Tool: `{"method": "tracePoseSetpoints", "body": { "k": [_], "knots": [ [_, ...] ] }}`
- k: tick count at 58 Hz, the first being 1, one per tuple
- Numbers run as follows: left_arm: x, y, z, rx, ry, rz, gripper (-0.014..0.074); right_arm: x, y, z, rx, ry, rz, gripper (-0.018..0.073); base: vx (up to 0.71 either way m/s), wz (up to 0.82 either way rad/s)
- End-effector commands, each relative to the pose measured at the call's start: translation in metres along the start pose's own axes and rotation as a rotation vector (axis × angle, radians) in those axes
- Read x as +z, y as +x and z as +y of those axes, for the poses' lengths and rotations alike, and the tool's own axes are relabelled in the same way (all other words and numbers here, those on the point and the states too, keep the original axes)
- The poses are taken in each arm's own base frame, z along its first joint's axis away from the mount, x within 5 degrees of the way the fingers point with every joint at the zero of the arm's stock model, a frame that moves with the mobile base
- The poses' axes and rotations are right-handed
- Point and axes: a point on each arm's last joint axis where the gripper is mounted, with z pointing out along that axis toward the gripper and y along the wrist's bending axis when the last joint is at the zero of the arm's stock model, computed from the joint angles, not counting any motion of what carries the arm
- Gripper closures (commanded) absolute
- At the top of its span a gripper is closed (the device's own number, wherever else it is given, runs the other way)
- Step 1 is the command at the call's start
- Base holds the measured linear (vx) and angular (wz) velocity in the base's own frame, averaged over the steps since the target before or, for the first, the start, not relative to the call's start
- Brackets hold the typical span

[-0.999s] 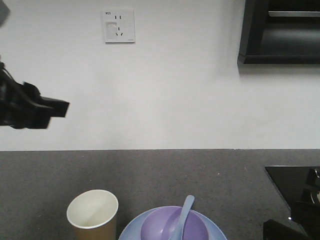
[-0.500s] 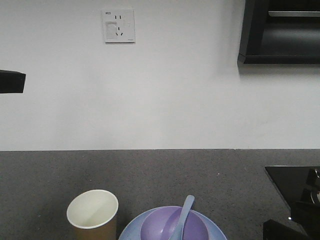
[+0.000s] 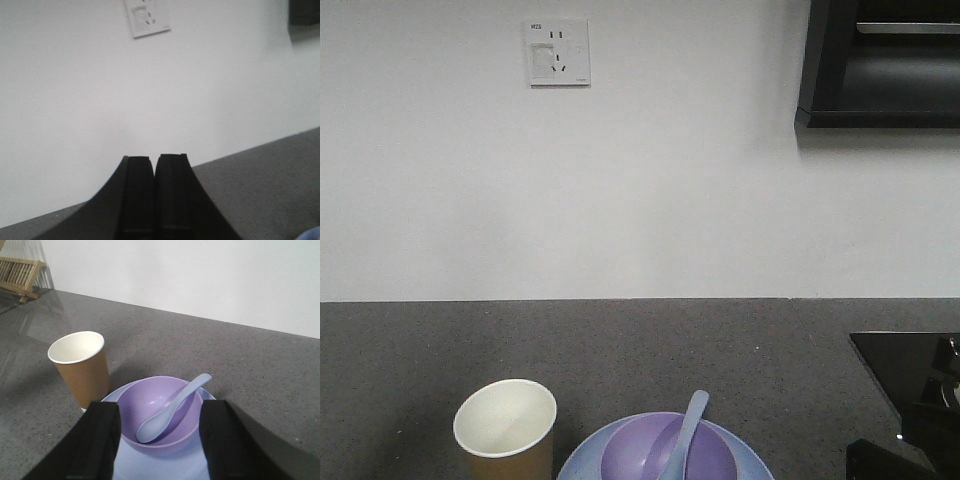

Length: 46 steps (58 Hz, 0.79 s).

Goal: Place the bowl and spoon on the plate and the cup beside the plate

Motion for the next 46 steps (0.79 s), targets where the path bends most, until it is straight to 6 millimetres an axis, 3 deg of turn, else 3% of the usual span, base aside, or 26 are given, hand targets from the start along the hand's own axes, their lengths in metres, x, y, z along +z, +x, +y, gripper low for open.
{"method": "tracePoseSetpoints", "body": {
  "k": [1, 12, 19, 26, 30, 46],
  "knots": [
    [-0.028, 0.014, 0.006, -0.015, -0.069, -0.214, 0.0603, -0.003, -0.014, -0.002, 0.0, 0.029, -0.085, 0.0136, 0.0, 0.0],
    [-0.071, 0.11, 0.004, -0.004, -0.205, -0.151, 0.0603, -0.003, -0.014, -0.002, 0.0, 0.029, -0.085, 0.0136, 0.0, 0.0],
    [-0.087, 0.167, -0.004, -0.017, -0.243, -0.085, 0.0603, -0.003, -0.014, -0.002, 0.0, 0.029, -0.085, 0.0136, 0.0, 0.0],
    [-0.099, 0.204, -0.013, -0.053, -0.239, -0.099, 0.0603, -0.003, -0.014, -0.002, 0.0, 0.029, -0.085, 0.0136, 0.0, 0.0],
    [-0.103, 0.218, -0.015, -0.09, -0.242, -0.07, 0.0603, -0.003, -0.014, -0.002, 0.0, 0.029, -0.085, 0.0136, 0.0, 0.0],
    [-0.104, 0.229, -0.016, -0.11, -0.235, 0.066, 0.0603, -0.003, -0.013, -0.001, 0.001, 0.024, -0.078, 0.0136, 0.0, 0.0]
  ]
}}
